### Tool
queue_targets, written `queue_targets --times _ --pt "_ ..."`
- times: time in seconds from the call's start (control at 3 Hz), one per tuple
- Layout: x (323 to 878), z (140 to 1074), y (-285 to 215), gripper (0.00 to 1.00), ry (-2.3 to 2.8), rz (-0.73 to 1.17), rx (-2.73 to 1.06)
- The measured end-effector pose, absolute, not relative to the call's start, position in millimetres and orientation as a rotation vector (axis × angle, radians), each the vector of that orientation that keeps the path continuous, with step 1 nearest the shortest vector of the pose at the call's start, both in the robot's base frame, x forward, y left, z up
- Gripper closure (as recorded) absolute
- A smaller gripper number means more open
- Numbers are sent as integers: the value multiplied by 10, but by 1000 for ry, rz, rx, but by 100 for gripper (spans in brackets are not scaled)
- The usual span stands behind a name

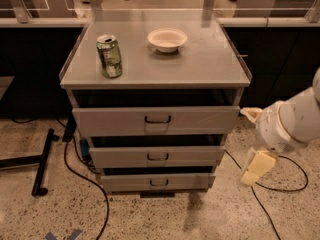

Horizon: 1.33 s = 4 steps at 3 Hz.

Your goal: Open bottom drawer

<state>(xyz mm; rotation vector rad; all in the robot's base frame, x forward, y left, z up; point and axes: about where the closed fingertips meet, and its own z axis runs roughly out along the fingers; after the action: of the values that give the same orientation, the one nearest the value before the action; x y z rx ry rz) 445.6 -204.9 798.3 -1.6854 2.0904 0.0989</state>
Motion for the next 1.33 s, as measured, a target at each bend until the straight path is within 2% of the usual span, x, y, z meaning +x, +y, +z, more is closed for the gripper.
queue_targets --times 0.33,1.0,1.33 --pt "4644 7277 -1940 0 1981 252 -1616" --pt "5044 6117 -1560 0 1704 440 -1530" --pt "4968 5678 -1472 0 1703 530 -1512"
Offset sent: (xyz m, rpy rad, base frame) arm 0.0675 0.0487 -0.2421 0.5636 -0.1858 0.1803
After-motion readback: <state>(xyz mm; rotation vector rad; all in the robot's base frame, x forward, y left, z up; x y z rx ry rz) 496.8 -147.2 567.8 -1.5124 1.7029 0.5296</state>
